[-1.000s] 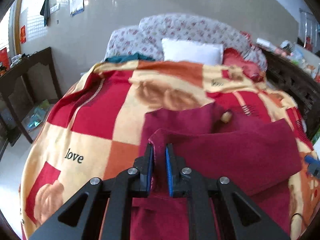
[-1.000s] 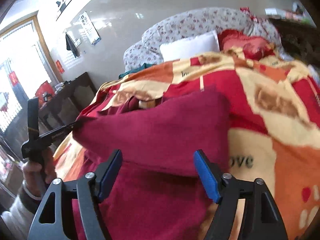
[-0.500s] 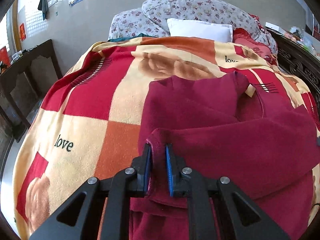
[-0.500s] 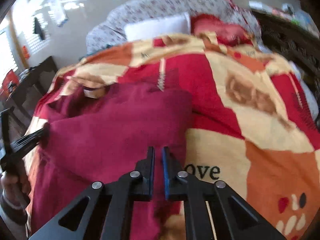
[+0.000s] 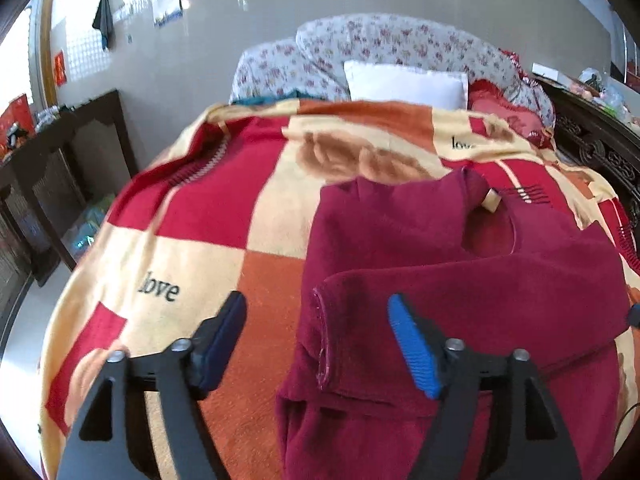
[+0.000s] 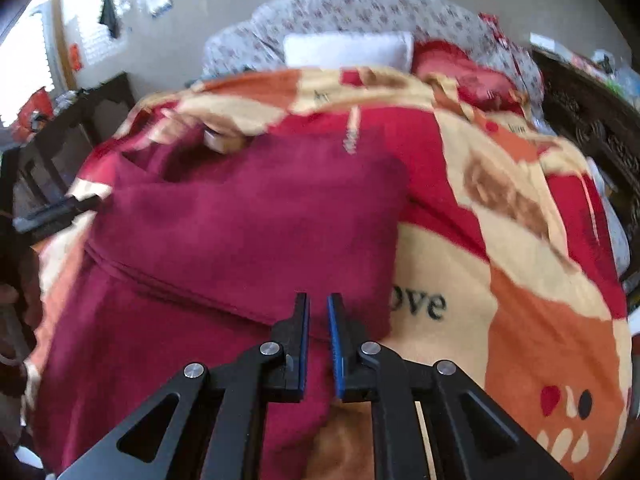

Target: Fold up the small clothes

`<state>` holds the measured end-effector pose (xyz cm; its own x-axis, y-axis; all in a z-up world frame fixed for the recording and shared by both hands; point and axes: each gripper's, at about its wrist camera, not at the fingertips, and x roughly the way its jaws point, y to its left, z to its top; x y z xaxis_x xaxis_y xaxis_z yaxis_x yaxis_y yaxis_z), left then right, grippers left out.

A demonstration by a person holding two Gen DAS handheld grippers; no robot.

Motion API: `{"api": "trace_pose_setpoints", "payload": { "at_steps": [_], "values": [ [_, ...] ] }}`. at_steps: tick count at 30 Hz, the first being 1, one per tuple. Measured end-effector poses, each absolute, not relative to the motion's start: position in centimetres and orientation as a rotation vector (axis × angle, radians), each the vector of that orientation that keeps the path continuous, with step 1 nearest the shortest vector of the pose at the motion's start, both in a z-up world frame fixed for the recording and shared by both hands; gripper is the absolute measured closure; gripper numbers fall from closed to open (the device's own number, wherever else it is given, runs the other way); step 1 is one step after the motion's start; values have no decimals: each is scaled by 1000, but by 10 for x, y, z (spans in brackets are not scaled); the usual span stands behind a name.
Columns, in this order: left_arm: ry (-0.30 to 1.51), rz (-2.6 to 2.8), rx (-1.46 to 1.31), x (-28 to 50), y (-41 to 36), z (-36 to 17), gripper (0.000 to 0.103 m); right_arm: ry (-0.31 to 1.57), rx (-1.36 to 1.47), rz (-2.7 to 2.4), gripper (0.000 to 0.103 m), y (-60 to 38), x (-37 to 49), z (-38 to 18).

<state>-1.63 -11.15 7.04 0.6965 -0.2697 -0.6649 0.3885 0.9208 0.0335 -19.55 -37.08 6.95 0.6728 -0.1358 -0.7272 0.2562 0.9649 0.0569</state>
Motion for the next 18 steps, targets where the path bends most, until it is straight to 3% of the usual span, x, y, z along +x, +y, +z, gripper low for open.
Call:
{"api": "trace_pose_setpoints", "payload": {
  "at_steps": [8, 13, 14, 17, 18],
  "values": [
    [827, -313, 258, 0, -128, 24, 23, 908, 180, -273, 93, -383, -160, 27],
    [858, -322, 226, -6, -116, 27, 23, 875, 170, -266, 91, -375, -184, 49],
    [860, -326, 222, -12, -111, 32, 23, 876, 159, -271, 86, -372, -193, 53],
    [846, -334, 229, -31, -101, 38, 23, 866, 198, -261, 58, -367, -223, 55],
    [842, -335, 236, -41, -97, 40, 23, 862, 220, -255, 54, -367, -232, 53]
  ]
}}
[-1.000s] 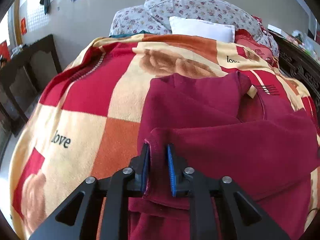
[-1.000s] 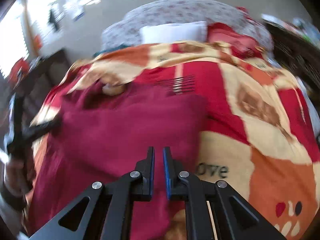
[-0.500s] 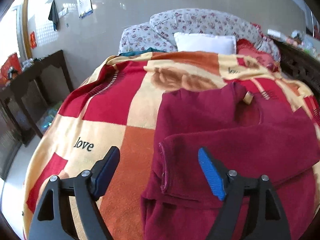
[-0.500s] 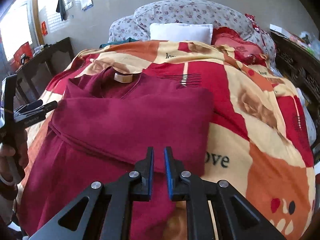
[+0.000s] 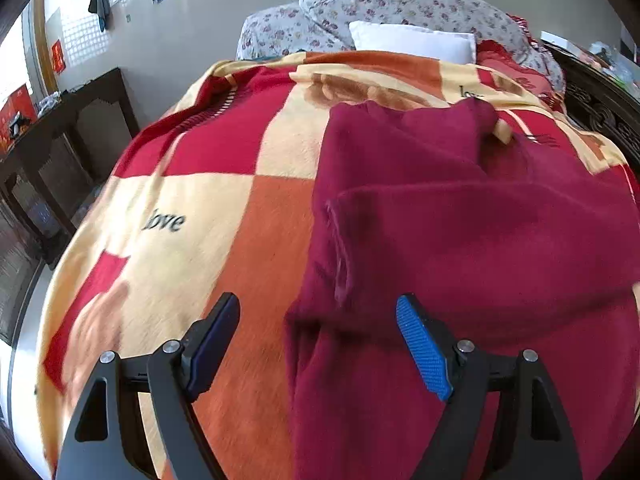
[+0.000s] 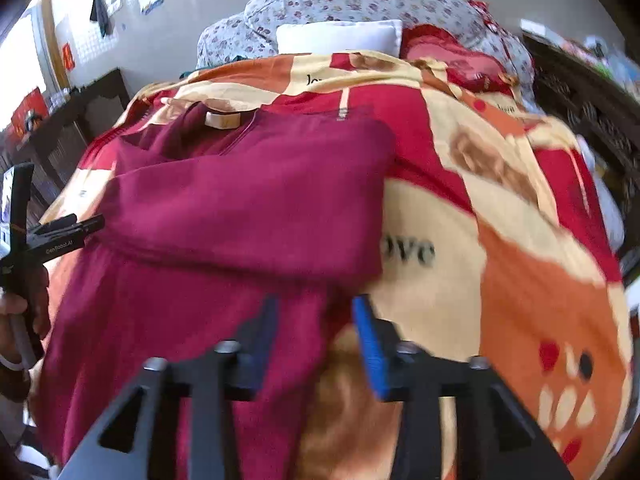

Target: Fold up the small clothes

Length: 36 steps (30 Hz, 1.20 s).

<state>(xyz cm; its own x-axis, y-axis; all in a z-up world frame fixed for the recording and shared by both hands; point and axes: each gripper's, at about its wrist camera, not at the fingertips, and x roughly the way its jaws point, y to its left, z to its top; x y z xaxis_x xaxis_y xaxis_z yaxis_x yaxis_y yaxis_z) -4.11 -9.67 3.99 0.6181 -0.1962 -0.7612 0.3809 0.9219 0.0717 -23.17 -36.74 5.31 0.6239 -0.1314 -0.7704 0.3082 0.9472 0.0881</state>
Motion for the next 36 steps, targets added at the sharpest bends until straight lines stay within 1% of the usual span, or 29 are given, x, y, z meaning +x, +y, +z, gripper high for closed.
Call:
{"api": "trace_pose_setpoints", "payload": {
  "at_steps": [5, 8, 10, 11, 12, 14, 17, 19, 20, 21, 22, 23, 24, 29, 31, 33, 34, 35, 36],
  "values": [
    [877, -352, 220, -74, -82, 39, 23, 909, 258, -237, 54, -355, -247, 33],
    [897, -357, 216, -92, -76, 33, 23, 992, 187, -231, 54, -345, -237, 9],
    [917, -366, 229, -103, -72, 27, 23, 989, 189, -194, 69, -347, -245, 5],
    [927, -372, 239, -109, -69, 23, 23, 1002, 193, -184, 89, -349, -250, 7],
    [933, -369, 244, -114, -67, 21, 23, 1004, 180, -187, 92, -349, -258, 13],
    [950, -365, 238, -120, -62, 18, 23, 986, 137, -242, 94, -351, -278, 26],
    [965, -383, 200, -129, -52, 19, 23, 986, 184, -210, 94, -353, -316, 41],
    [972, -380, 185, -137, -46, 20, 23, 981, 225, -166, 91, -349, -341, 49],
    [982, -381, 185, -141, -44, 19, 23, 981, 277, -133, 81, -347, -355, 51],
    [989, -381, 188, -144, -43, 18, 23, 981, 319, -110, 62, -345, -363, 50],
    [992, -378, 193, -148, -42, 17, 23, 979, 386, -77, 51, -343, -372, 47],
    [992, -372, 199, -151, -40, 17, 23, 973, 423, -56, 36, -341, -377, 44],
    [988, -366, 205, -155, -39, 17, 23, 964, 450, -31, 35, -336, -380, 39],
    [1012, -353, 196, -169, -28, 14, 23, 985, 483, -25, 35, -312, -378, 1],
    [1019, -349, 191, -173, -24, 13, 23, 926, 505, -32, 35, -311, -373, -2],
    [1023, -345, 185, -176, -21, 13, 23, 908, 527, -32, 35, -312, -365, -6],
    [1023, -344, 181, -177, -20, 13, 23, 899, 529, -35, 35, -311, -361, -8],
    [1024, -344, 177, -178, -19, 14, 23, 890, 514, -25, 47, -306, -356, -10],
    [1024, -345, 176, -179, -19, 13, 23, 900, 474, -6, 74, -299, -350, -11]
  ]
}}
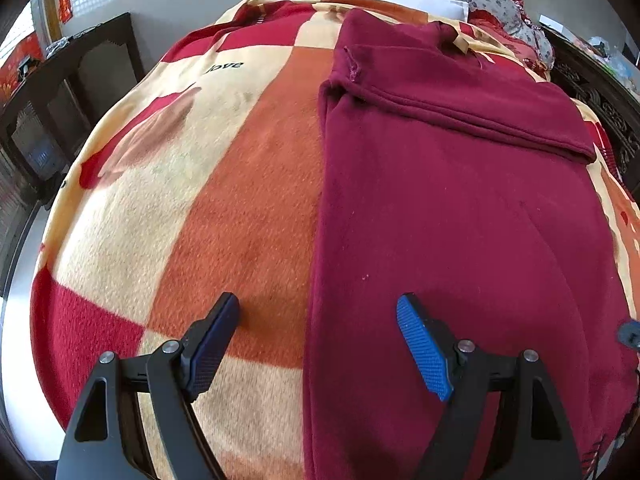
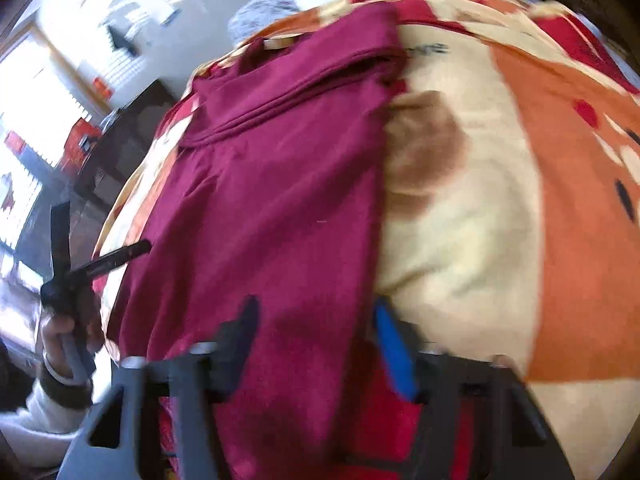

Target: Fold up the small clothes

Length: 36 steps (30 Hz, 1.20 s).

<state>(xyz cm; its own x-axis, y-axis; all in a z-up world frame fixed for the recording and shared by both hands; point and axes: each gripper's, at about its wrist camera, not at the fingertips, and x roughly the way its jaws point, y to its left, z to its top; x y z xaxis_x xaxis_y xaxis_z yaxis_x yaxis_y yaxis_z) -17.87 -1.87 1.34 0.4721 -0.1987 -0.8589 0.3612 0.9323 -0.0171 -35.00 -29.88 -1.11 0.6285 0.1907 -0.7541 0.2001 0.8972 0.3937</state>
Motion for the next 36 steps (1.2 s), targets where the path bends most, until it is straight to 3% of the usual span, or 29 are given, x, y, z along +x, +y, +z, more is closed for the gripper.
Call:
{"api": "trace_pose_setpoints", "payload": {
  "at_steps": [1, 2, 8, 13, 16, 18, 30, 36],
  "values": [
    [1025, -345, 176, -179, -19, 13, 23, 904, 447, -9, 86, -295, -348, -12],
    [1025, -345, 179, -180, -19, 13, 23, 894, 439, -24, 91, -292, -346, -12],
    [1030, -347, 188, -184, -17, 12, 23, 845, 258, -97, 93, -280, -360, 14],
    [1038, -351, 195, -185, -16, 12, 22, 903, 283, -117, 93, -289, -356, -7],
    [1046, -361, 213, -189, -12, 14, 22, 875, 362, -88, 79, -295, -364, -1],
    [1053, -363, 210, -191, -4, 16, 22, 875, 409, -73, 44, -303, -377, 0],
    [1132, -406, 192, -211, 20, 16, 22, 878, 545, 38, 42, -300, -394, -3],
    [1120, -427, 239, -225, 15, 10, 14, 893, 542, 86, 38, -292, -392, -7]
  ]
}}
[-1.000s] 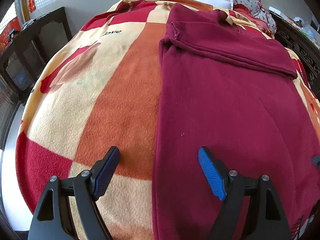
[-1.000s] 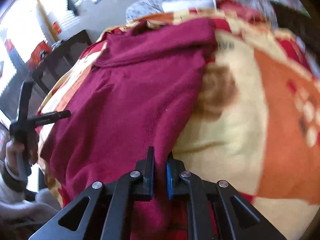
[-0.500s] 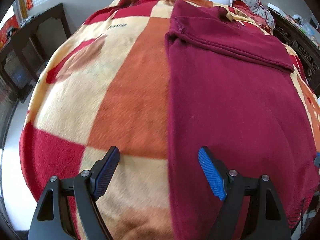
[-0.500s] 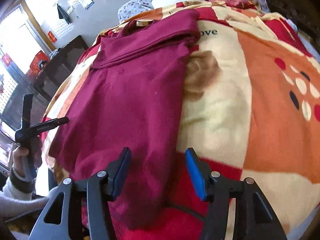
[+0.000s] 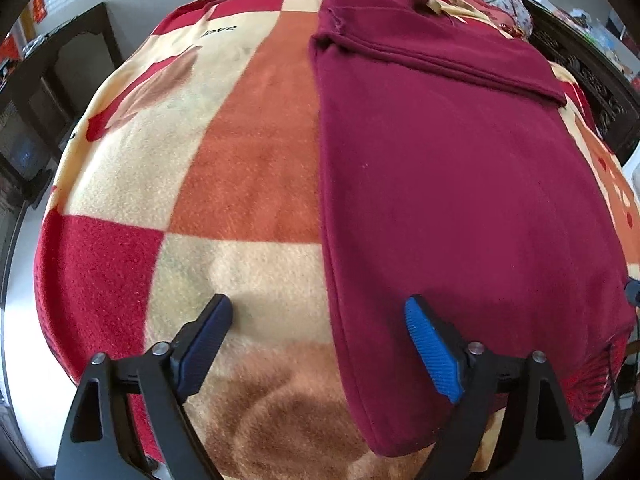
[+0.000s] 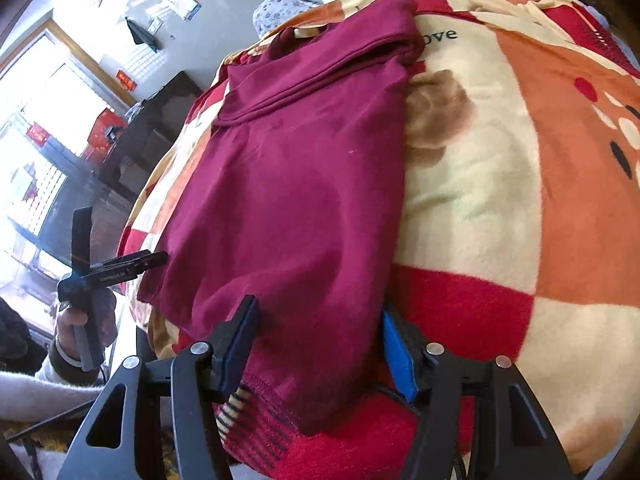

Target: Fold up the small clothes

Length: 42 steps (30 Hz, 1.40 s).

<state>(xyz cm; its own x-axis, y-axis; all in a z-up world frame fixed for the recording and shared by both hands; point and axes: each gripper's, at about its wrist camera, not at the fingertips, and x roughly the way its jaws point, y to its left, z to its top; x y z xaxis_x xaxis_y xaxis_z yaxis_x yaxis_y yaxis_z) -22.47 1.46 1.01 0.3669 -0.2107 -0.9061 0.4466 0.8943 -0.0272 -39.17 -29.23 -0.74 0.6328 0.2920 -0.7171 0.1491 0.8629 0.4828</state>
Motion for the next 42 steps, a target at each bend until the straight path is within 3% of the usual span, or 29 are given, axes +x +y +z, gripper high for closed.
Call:
{"api": "trace_pose_setpoints", "payload": {
  "at_steps": [17, 19, 21, 23, 24, 25, 27, 33, 42],
  "values": [
    [1127, -423, 241, -230, 13, 4, 2, 908, 544, 171, 29, -283, -389, -11],
    [1134, -427, 253, -236, 13, 3, 0, 920, 518, 222, 33, -278, -387, -11],
    [1133, -435, 259, -241, 12, 3, 0, 919, 534, 291, 62, -272, -385, -15],
    [1125, -474, 269, -244, 9, 3, 11, 917, 538, 286, 73, -271, -380, -22],
    [1110, -512, 281, -246, 6, 6, 30, 914, 542, 280, 83, -273, -378, -24],
    [1098, -543, 293, -248, 3, 10, 63, 908, 564, 283, 86, -276, -377, -24],
    [1103, -604, 318, -248, -3, 19, 95, 856, 641, 332, 87, -282, -375, -18],
    [1126, -692, 236, -220, -3, 45, 96, 669, 677, 440, 88, -299, -363, 27],
    [930, -724, 107, -121, -36, 127, 96, 510, 630, 368, 88, -345, -284, 86]
  ]
}}
